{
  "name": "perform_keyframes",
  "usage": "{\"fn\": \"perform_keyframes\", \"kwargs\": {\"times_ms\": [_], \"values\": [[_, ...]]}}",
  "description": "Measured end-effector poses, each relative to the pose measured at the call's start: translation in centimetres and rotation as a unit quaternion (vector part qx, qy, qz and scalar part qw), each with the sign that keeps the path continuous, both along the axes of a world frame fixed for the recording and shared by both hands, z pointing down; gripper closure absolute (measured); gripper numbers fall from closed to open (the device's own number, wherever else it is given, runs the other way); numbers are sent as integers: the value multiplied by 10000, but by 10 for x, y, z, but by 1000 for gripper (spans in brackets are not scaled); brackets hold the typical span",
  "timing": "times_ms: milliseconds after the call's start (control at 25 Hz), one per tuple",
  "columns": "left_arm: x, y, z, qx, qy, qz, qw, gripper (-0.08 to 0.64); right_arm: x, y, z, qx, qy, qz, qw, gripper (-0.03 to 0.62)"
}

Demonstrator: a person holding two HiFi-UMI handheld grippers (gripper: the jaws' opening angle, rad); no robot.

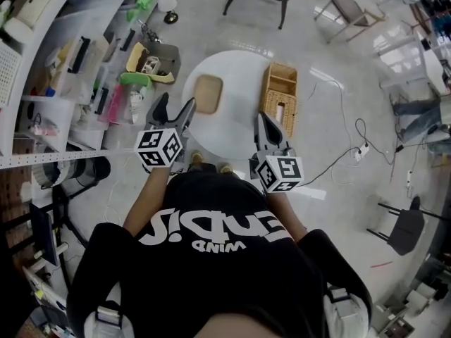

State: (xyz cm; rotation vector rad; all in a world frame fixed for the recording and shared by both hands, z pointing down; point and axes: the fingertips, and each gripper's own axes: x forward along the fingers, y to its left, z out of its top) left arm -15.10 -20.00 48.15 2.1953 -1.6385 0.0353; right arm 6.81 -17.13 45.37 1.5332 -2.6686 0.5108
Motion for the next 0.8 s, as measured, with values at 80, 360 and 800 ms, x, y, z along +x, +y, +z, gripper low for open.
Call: {"fn": "perform_keyframes", "kwargs": {"times_ms": [80, 360, 800], "values": [[0, -6, 13, -133, 42, 7, 9999, 212, 1, -1, 1, -21, 8, 35, 10000, 594], [-1, -29, 71, -718, -14, 91, 9974, 215, 8, -7, 7, -145, 97, 153, 9997, 595], [5, -35, 177, -1851, -56, 260, 9824, 225, 13, -13, 19, -316, 234, 276, 9988, 595]]}}
